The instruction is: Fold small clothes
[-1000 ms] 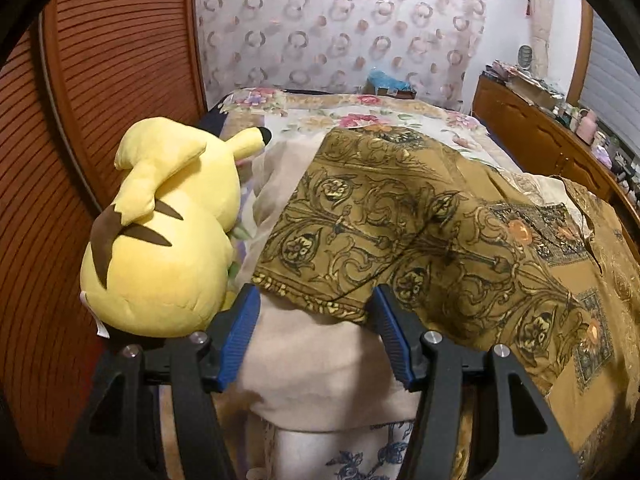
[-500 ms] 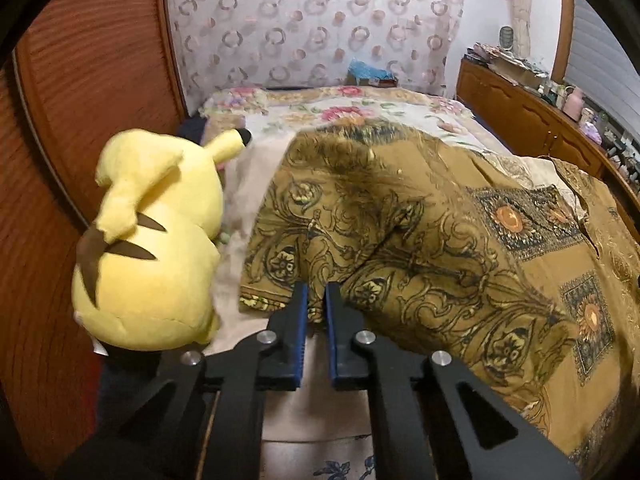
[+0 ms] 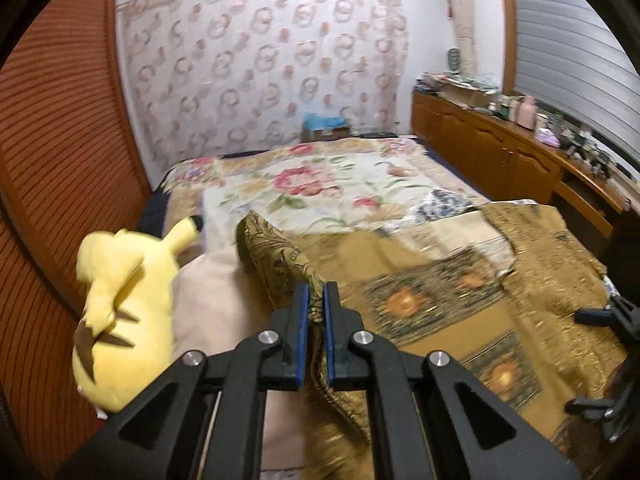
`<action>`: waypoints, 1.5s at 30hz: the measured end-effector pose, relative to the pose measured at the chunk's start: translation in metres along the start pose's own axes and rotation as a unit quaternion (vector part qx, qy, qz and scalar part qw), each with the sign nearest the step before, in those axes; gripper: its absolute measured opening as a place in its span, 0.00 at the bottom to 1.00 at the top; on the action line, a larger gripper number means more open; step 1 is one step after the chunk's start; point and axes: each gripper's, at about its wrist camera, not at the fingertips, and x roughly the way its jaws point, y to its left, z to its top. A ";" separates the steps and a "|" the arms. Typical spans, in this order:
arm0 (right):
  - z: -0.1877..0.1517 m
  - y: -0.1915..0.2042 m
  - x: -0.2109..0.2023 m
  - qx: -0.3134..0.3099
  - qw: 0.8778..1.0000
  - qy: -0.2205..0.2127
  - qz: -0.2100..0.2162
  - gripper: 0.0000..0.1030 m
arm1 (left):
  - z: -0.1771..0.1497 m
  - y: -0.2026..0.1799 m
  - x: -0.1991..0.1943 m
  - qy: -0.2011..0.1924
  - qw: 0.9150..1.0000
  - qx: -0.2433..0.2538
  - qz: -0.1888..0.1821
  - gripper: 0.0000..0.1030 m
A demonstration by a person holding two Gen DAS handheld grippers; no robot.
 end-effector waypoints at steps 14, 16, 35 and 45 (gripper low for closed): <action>-0.004 -0.021 -0.009 0.017 1.000 -0.002 -0.017 1.00 | 0.014 -0.032 -0.010 -0.006 0.998 0.017 -0.054 0.44; -0.004 -0.024 -0.011 0.019 1.000 -0.003 -0.019 1.00 | 0.005 -0.029 -0.010 0.001 0.998 0.013 -0.054 0.53; -0.034 -0.121 -0.075 0.052 0.991 -0.002 -0.122 1.00 | -0.093 -0.066 0.025 0.079 0.995 -0.010 -0.065 0.55; -0.060 -0.219 -0.122 0.102 0.974 0.016 -0.201 0.90 | -0.097 -0.097 0.036 0.105 0.991 0.011 -0.078 0.55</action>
